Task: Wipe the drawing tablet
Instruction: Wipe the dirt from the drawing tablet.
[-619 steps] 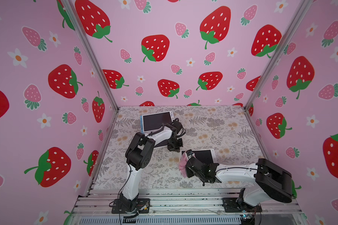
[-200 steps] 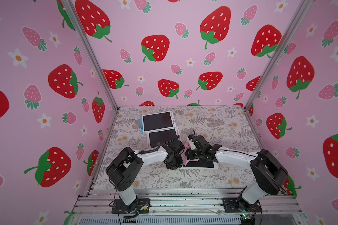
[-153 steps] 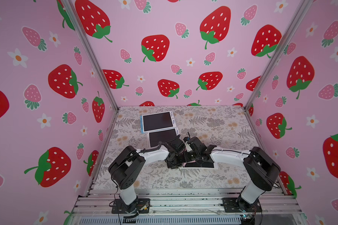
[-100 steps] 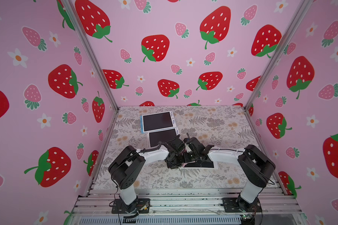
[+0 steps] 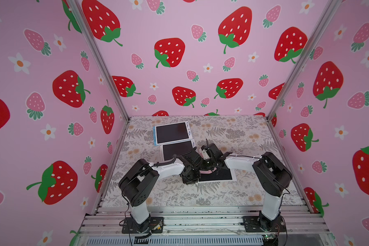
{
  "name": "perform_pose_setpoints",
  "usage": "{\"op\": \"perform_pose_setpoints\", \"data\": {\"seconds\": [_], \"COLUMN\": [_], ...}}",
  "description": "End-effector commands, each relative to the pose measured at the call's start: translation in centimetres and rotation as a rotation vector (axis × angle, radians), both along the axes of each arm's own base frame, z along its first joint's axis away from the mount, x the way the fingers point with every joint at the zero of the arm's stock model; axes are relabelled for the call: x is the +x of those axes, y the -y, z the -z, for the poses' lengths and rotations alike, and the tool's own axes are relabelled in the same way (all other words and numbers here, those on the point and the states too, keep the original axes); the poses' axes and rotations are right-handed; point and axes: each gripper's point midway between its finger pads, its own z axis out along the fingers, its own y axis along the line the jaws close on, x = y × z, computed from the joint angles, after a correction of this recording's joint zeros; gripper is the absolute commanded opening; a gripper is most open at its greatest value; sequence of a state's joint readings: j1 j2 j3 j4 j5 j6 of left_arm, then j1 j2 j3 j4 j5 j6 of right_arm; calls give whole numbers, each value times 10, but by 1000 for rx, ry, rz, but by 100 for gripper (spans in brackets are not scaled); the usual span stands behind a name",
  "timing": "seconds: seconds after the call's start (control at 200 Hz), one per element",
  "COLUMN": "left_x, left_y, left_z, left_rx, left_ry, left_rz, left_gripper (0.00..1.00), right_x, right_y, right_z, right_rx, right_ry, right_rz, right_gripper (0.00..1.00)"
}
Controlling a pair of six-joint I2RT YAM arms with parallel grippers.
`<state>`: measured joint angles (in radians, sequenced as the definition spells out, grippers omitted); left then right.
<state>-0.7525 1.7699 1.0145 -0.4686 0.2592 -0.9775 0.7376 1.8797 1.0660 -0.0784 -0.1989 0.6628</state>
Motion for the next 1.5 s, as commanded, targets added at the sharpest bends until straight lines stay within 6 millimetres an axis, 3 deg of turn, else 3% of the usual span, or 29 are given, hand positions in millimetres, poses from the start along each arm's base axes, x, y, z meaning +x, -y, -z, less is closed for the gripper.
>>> {"op": "perform_pose_setpoints", "data": {"seconds": [0.0, 0.165, 0.26, 0.36, 0.57, 0.675, 0.765, 0.956, 1.046, 1.121, 1.251, 1.381, 1.496], "left_x": [-28, -22, -23, -24, -26, -28, -28, -26, -25, -25, -26, -28, -30], "left_y": [-52, -52, -51, -52, -56, -58, -58, -57, -56, -56, -58, -61, -63], "left_z": [47, 46, 47, 49, 50, 50, 50, 50, 50, 51, 51, 50, 49], "left_rx": [228, 207, 203, 204, 221, 227, 226, 227, 226, 230, 237, 247, 250], "left_ry": [-123, -119, -121, -124, -127, -129, -128, -127, -125, -127, -130, -130, -131], "left_rz": [-7, -10, -8, -8, -3, -4, -3, -2, 2, 2, 0, 5, 3], "left_gripper": [16, 16, 16, 16, 16, 15, 15, 15, 15, 15, 15, 15, 15], "right_x": [-18, -71, -82, -66, 2, 12, -4, -69, -80, -69, -26, 13, 25], "right_y": [6, 6, 17, 26, 20, 16, 18, 26, 26, 25, 17, 34, 41], "right_z": [18, 23, 29, 32, 30, 31, 33, 31, 31, 36, 46, 54, 46], "right_rx": [-65, -79, -81, -98, -27, -28, -23, -41, -41, -48, -19, -41, -8], "right_ry": [-59, -113, -136, -123, -125, -128, -148, -186, -198, -198, -220, -206, -184], "right_rz": [-6, -48, -1, 46, 140, 145, 144, 101, 109, 130, 191, 289, 313], "right_gripper": [0, 0, 0, 0, 0, 0, 0, 0, 0, 0, 0, 0, 0]}}
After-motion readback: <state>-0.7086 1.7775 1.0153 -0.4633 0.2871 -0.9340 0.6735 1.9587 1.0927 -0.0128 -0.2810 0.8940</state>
